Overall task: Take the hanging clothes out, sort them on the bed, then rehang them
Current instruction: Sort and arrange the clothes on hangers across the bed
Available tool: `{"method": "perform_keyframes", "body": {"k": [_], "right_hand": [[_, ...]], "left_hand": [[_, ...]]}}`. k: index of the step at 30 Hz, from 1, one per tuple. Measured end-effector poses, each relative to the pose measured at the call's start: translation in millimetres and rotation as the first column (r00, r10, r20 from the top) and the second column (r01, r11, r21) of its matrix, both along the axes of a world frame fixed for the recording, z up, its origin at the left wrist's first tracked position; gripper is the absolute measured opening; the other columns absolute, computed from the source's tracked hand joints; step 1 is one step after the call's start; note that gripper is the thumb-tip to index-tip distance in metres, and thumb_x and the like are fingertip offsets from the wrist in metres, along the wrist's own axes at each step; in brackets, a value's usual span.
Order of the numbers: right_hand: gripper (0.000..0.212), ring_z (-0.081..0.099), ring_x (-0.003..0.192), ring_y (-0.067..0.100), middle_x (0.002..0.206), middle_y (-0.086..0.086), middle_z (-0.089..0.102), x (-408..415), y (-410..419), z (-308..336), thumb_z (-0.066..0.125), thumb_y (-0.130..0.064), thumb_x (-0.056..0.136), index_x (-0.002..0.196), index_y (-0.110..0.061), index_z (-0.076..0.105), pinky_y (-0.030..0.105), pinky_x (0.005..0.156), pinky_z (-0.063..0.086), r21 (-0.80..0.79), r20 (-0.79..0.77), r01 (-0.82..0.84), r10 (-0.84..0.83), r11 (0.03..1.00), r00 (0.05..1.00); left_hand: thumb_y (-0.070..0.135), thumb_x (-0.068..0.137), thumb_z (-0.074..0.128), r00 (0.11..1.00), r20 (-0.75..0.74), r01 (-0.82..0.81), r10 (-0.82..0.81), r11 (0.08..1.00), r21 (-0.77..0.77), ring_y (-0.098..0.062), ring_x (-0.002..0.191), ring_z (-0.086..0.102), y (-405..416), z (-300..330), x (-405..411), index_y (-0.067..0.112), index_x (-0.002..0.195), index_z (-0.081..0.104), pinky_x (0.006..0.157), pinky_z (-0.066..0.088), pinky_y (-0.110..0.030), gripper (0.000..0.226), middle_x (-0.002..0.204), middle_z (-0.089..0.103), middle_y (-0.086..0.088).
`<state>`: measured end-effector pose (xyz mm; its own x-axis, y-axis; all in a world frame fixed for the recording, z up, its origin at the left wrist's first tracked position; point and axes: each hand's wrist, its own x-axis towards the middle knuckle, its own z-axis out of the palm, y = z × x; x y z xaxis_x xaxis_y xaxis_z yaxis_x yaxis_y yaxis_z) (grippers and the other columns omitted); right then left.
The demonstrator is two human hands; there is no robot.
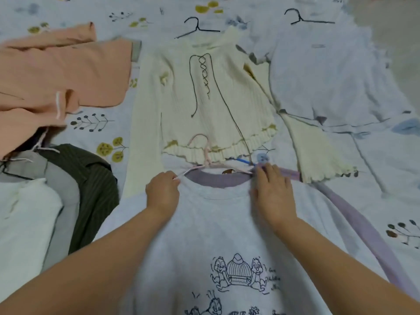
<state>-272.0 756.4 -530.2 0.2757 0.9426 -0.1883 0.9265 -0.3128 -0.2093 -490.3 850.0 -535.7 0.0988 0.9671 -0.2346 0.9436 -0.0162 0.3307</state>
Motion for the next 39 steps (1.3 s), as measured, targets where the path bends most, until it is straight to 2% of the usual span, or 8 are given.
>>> {"method": "perform_keyframes", "body": {"k": [2, 6, 11, 15, 19, 22, 26, 39], "right_hand": [[0.055, 0.027, 0.140, 0.034, 0.151, 0.019, 0.028, -7.5, -10.0, -13.3, 0.050, -0.022, 0.093, 0.143, -0.005, 0.033, 0.054, 0.107, 0.028, -0.044, -0.001, 0.020, -0.020, 0.999, 1.000], [0.055, 0.002, 0.146, 0.025, 0.159, 0.008, 0.005, -12.5, -13.0, -18.5, 0.030, -0.028, 0.100, 0.150, -0.013, 0.013, 0.047, 0.115, 0.008, -0.045, -0.041, 0.062, -0.064, 0.997, 0.997], [0.056, -0.003, 0.146, 0.025, 0.159, 0.008, -0.001, -14.8, -11.7, -16.3, 0.029, -0.029, 0.100, 0.150, -0.014, 0.009, 0.047, 0.116, 0.004, -0.119, -0.039, 0.052, -0.057, 0.992, 0.998], [0.056, -0.003, 0.146, 0.026, 0.159, 0.009, -0.001, -15.5, -9.8, -11.0, 0.029, -0.028, 0.100, 0.150, -0.013, 0.009, 0.048, 0.116, 0.004, -0.152, -0.047, 0.050, -0.057, 0.987, 0.997], [0.060, -0.001, 0.146, 0.027, 0.158, 0.012, 0.001, -24.7, -10.8, 2.2, 0.034, -0.032, 0.099, 0.150, -0.012, 0.010, 0.047, 0.116, 0.009, -0.176, -0.128, 0.089, -0.113, 0.980, 0.985], [0.047, 0.034, 0.129, 0.037, 0.140, 0.021, 0.036, -44.7, -15.7, 16.4, 0.044, -0.023, 0.095, 0.137, -0.003, 0.037, 0.045, 0.102, 0.033, -0.122, -0.166, 0.057, -0.077, 0.991, 0.983], [0.034, 0.050, 0.114, 0.027, 0.128, 0.009, 0.053, -79.2, -19.7, 39.0, 0.039, -0.010, 0.095, 0.126, -0.011, 0.052, 0.032, 0.087, 0.039, -0.180, -0.195, -0.075, 0.039, 0.981, 0.980], [0.033, 0.055, 0.108, 0.022, 0.119, 0.003, 0.061, -272.2, 29.6, 97.3, 0.035, -0.011, 0.096, 0.120, -0.017, 0.057, 0.029, 0.085, 0.042, -0.123, -0.239, -0.205, 0.171, 0.971, 0.956]], "left_hand": [[0.015, 0.095, 0.045, 0.995, -0.060, 0.088, -0.083, 0.992, 0.088, -0.031, 0.106, 0.051, -7.6, -5.4, 3.0, 0.010, 0.116, 0.056, 0.086, 0.030, -0.035, 0.025, 0.113, 0.056, -0.013], [0.024, 0.089, 0.048, 0.946, -0.072, 0.322, -0.315, 0.911, 0.258, -0.022, 0.129, 0.033, -35.1, -10.1, -2.6, 0.011, 0.136, 0.044, 0.108, 0.010, -0.045, 0.049, 0.139, 0.046, -0.010], [0.064, 0.076, -0.028, 0.820, -0.186, 0.534, -0.541, 0.840, -0.093, -0.012, 0.141, -0.010, -51.2, -24.1, -25.0, 0.024, 0.148, 0.015, 0.112, -0.015, -0.041, 0.092, 0.152, -0.007, 0.006], [0.060, 0.081, -0.023, 0.822, -0.222, 0.502, -0.525, 0.851, -0.155, -0.015, 0.143, -0.018, -48.6, -18.8, -18.1, 0.026, 0.149, -0.002, 0.110, -0.019, -0.042, 0.079, 0.150, -0.023, 0.007], [0.037, 0.100, 0.023, 0.841, -0.144, 0.472, -0.521, 0.838, -0.273, -0.013, 0.144, -0.014, -45.2, 5.7, -17.8, 0.021, 0.149, 0.003, 0.115, -0.010, -0.040, 0.055, 0.157, -0.011, 0.004], [0.029, 0.100, 0.033, 0.874, 0.013, 0.468, -0.486, 0.834, -0.292, -0.015, 0.143, 0.013, -40.6, 24.4, -28.4, 0.018, 0.147, 0.020, 0.116, 0.010, -0.033, 0.050, 0.156, 0.016, 0.000], [0.022, 0.099, 0.035, 0.867, 0.031, 0.487, -0.498, 0.830, -0.273, -0.021, 0.119, 0.049, -25.6, 56.2, -58.6, 0.017, 0.127, 0.052, 0.096, 0.037, -0.029, 0.034, 0.130, 0.055, -0.003], [0.013, 0.094, 0.040, 0.986, -0.024, 0.165, -0.167, 0.984, -0.069, -0.021, 0.105, 0.055, 19.0, 119.4, -262.9, 0.016, 0.108, 0.064, 0.083, 0.040, -0.029, 0.028, 0.112, 0.065, -0.003]]}}
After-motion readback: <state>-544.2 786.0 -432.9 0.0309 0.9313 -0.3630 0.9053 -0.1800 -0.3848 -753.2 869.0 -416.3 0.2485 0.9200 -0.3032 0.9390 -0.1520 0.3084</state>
